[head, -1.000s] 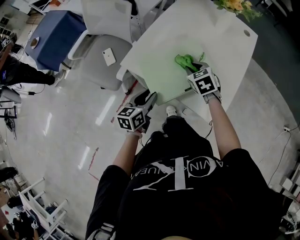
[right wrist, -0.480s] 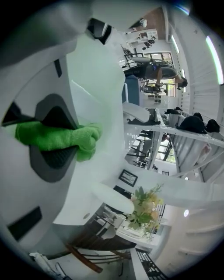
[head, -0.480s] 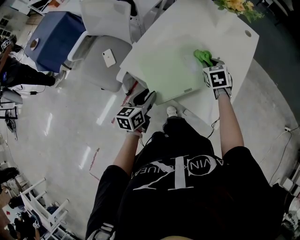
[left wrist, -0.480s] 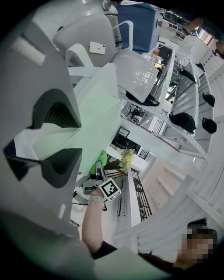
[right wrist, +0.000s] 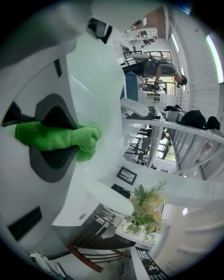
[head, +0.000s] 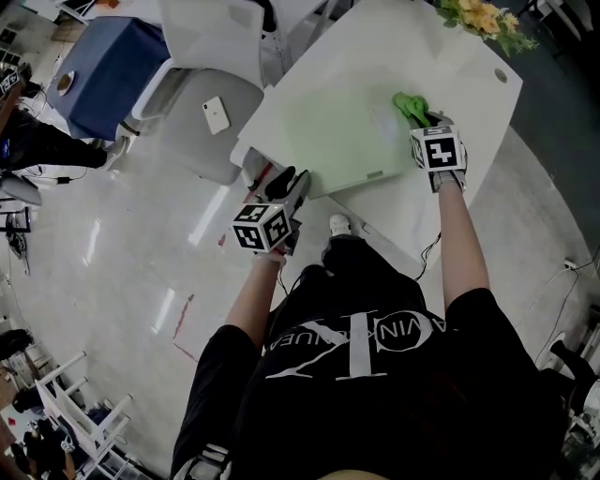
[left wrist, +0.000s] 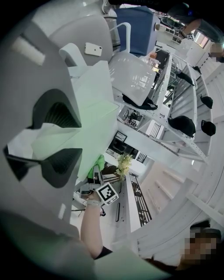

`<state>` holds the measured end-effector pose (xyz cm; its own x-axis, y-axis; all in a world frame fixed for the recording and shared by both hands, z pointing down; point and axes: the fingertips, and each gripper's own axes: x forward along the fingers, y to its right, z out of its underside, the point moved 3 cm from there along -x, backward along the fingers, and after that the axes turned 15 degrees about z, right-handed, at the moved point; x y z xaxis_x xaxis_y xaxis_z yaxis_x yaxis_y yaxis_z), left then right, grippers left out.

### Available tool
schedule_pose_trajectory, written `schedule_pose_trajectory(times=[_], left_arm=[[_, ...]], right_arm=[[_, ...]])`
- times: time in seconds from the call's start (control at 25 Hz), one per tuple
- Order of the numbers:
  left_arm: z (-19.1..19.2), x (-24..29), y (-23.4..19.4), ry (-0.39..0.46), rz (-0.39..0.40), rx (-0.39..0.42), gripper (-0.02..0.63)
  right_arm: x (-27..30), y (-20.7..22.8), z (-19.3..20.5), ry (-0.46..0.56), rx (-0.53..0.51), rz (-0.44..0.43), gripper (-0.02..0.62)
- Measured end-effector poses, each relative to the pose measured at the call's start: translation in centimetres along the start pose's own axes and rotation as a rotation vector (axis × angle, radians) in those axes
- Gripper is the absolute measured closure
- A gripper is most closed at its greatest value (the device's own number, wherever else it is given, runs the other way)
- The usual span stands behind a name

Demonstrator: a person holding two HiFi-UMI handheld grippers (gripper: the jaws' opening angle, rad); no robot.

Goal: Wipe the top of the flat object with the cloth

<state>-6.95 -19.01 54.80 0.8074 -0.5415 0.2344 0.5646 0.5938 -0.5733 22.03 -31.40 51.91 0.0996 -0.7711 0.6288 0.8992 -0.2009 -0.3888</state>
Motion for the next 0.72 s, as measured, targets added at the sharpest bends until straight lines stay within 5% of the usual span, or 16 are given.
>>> schedule_pose_trajectory(times=[0.24, 0.48, 0.72], left_arm=[[-0.4, 0.4, -0.4, 0.015, 0.003, -0.018, 0.449], [-0.3, -1.4, -0.8, 0.086, -0.017, -0.054, 0.491], [0.1, -2.8, 0.1, 0.078, 0.026, -0.020, 0.505]], right_arm=[[0.2, 0.9, -0.1, 0.030, 0.112, 0.023, 0.523], [-1.9, 3.1, 1.1, 0.073, 0.281, 0.168, 0.523], [-7.4, -3.6, -1.3, 0.185, 0.216, -0.007, 0.523]])
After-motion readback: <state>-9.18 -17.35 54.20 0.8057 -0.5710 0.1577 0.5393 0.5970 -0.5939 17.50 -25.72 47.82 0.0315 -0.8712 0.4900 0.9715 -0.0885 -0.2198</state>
